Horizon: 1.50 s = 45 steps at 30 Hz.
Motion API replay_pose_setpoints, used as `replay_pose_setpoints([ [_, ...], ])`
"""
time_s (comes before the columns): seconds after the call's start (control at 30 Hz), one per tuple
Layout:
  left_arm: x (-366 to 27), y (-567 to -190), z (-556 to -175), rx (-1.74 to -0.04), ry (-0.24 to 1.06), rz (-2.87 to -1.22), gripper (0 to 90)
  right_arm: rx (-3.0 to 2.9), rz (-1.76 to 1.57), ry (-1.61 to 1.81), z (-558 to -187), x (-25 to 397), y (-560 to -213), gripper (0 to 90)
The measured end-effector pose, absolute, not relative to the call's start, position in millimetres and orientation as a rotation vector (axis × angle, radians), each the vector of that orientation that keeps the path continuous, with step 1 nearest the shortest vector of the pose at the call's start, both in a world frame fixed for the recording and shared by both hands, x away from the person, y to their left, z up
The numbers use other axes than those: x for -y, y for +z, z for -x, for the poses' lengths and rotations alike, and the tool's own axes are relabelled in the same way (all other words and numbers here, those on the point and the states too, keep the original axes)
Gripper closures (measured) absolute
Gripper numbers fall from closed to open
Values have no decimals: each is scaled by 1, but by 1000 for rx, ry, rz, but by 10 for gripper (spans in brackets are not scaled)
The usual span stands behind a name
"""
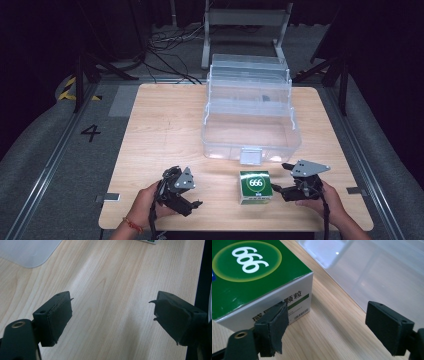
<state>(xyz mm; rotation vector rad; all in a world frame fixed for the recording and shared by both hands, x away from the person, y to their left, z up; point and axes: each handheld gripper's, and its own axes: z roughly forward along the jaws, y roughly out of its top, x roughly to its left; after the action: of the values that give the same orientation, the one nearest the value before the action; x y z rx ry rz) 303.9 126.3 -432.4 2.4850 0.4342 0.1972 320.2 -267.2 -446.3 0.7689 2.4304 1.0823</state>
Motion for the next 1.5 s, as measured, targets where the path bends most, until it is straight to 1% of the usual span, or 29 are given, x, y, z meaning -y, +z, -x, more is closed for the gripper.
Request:
replay_pose_setpoints([
  [0.17,-115,-430,-305,-388,188,-2526,149,-2455,-725,1086,-324,250,-450,193],
  [0.4,-105,-424,-310,-363,193,-2517,146,-2453,-707,1112,-336,232,-445,202],
  [0.67,-84,-409,-310,-298,195,-2529,110,-2453,-648,1123,-339,208,-439,208],
  [0.7,-82,-407,-310,-290,192,-2534,109,-2445,-637,1133,-339,206,-438,228],
  [0.9,-75,-400,-311,-278,162,-2527,109,-2445,-627,1141,-339,194,-437,242],
  [1.07,-69,-400,-310,-282,141,-2556,109,-2460,-606,1131,-336,185,-437,243],
  [1.23,-64,-404,-310,-295,167,-2591,109,-2474,-572,1132,-330,179,-437,243],
  [1.5,-57,-408,-315,-281,125,-2638,122,-2489,-553,1136,-330,175,-438,259],
])
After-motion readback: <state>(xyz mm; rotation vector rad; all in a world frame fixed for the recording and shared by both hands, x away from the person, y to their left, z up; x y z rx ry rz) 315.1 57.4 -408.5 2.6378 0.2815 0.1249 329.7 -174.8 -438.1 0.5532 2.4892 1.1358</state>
